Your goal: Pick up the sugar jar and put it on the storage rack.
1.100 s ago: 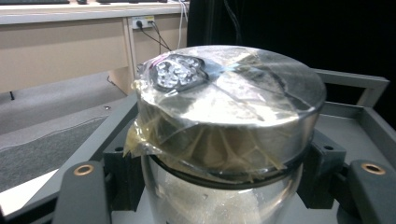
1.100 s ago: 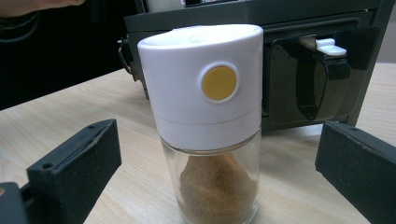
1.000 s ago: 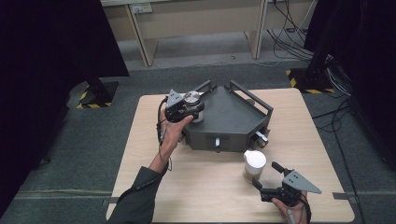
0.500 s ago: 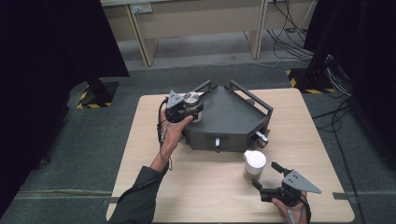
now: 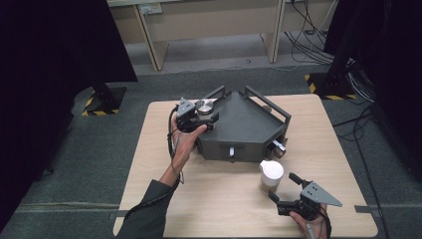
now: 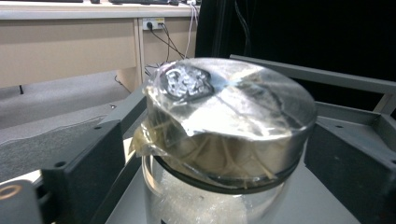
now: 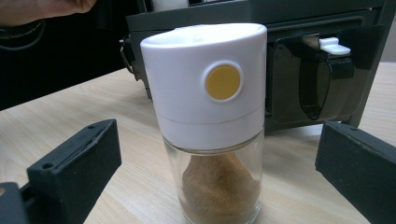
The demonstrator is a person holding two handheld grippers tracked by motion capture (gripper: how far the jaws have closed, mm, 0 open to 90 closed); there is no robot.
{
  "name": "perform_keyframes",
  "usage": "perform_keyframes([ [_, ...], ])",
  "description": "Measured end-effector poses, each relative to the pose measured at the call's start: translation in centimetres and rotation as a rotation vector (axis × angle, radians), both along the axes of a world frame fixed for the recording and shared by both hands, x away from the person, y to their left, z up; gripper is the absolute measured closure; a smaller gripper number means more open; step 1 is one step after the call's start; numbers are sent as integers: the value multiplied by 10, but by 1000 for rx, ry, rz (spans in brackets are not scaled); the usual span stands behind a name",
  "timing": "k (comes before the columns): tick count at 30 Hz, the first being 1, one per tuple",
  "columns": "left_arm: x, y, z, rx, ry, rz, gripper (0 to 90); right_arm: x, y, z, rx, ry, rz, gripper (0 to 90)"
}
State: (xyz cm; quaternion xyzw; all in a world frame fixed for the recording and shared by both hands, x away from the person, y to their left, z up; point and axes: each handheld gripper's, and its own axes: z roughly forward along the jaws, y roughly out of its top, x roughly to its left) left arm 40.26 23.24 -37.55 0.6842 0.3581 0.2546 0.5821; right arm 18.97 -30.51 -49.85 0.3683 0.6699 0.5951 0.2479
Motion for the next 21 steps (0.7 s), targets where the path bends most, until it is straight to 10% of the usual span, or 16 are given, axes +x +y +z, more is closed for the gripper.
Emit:
perform_keyframes([
  [21, -20, 5, 10, 10, 8, 16, 11, 0, 0, 0, 1, 1, 0, 6],
])
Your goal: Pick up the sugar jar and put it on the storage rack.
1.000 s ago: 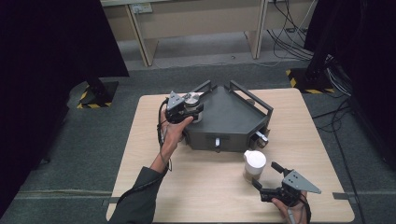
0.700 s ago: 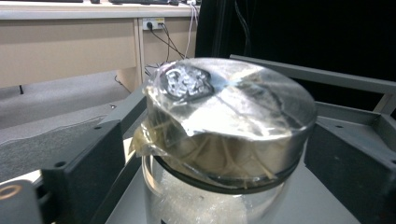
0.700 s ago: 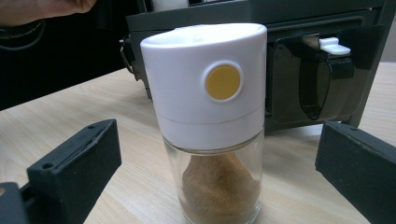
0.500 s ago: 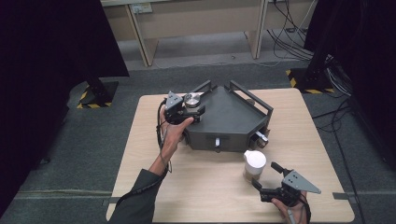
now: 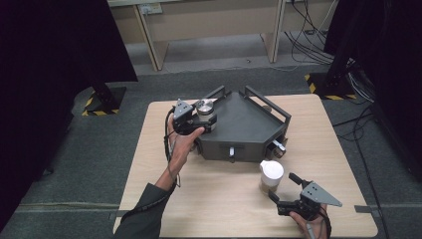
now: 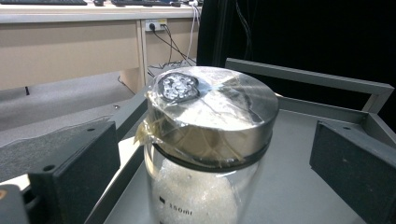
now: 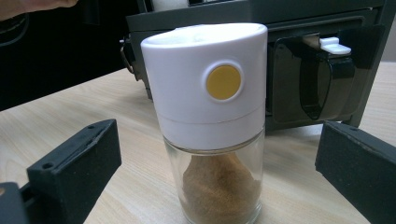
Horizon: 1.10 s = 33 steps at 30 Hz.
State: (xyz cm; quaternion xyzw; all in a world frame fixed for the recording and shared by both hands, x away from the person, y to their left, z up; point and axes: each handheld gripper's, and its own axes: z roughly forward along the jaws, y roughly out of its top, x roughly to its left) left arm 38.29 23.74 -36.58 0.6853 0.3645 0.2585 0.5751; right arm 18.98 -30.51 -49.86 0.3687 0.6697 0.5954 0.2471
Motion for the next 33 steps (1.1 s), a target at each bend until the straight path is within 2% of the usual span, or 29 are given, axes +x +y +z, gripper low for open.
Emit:
perform_keyframes([
  [5, -5, 5, -2, -15, 1, -7, 11, 0, 0, 0, 1, 0, 0, 6],
  [11, -18, 16, -7, -16, -11, -28, 10, 0, 0, 0, 1, 1, 1, 6],
  [16, -26, 21, -9, -23, 3, -36, 10, 0, 0, 0, 1, 1, 2, 6],
  [25, -40, 25, -14, -16, 5, -67, 10, 0, 0, 0, 2, 3, 2, 6],
  [33, -55, 29, -19, -28, -5, -95, 13, 0, 0, 0, 2, 2, 2, 6],
])
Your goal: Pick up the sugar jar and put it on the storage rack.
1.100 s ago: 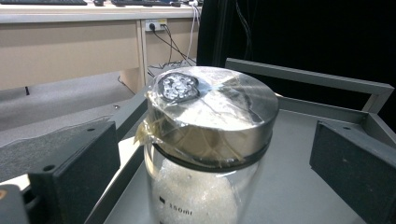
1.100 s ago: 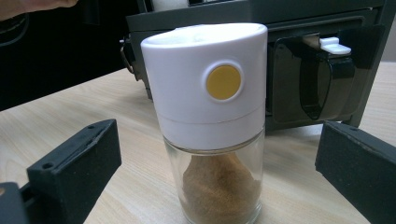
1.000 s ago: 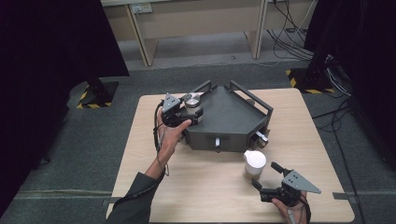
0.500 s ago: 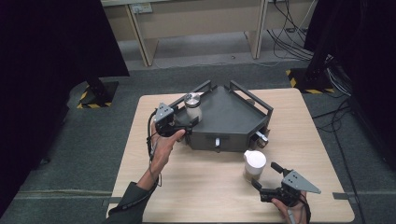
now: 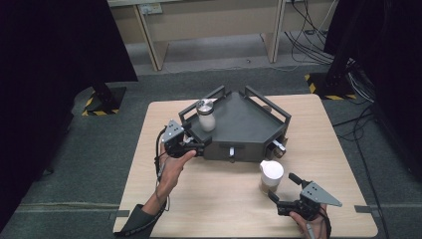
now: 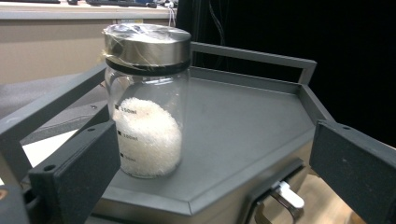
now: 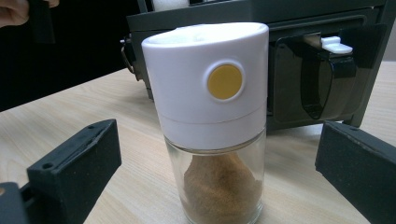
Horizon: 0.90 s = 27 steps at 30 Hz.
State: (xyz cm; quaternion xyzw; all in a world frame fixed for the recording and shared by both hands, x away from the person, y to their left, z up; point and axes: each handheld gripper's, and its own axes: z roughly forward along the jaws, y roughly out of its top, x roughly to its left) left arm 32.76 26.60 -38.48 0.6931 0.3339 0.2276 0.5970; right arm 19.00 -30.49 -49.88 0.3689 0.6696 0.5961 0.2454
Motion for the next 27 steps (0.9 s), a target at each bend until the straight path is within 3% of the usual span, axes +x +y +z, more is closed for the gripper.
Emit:
perform_keyframes([
  [27, -34, 3, -32, 21, -20, -61, 18, 0, 0, 0, 0, 2, 1, 6],
])
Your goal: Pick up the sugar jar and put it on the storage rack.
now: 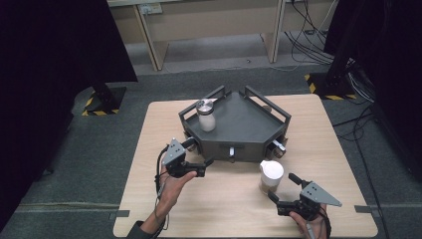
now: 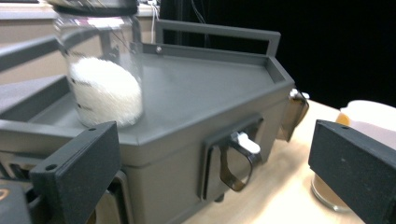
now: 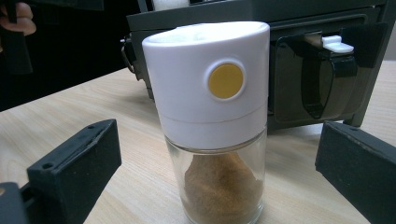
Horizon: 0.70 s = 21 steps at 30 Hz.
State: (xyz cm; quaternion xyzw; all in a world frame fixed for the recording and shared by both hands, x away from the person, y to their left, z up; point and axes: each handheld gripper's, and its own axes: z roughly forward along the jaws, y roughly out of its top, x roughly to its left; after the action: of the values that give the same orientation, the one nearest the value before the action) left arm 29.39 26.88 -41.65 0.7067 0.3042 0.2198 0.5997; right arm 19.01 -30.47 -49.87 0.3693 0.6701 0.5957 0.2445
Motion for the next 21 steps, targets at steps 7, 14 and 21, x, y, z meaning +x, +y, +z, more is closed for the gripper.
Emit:
perform_keyframes([
  [7, -6, 2, -8, -5, -9, -13, 19, 0, 0, 0, -2, -1, 3, 6],
  [14, -12, 4, -16, -7, -12, -31, 19, 0, 1, 0, -2, 0, 2, 6],
  [21, -15, 4, -25, -3, -2, -44, 19, 0, 1, 0, -3, 0, 3, 6],
])
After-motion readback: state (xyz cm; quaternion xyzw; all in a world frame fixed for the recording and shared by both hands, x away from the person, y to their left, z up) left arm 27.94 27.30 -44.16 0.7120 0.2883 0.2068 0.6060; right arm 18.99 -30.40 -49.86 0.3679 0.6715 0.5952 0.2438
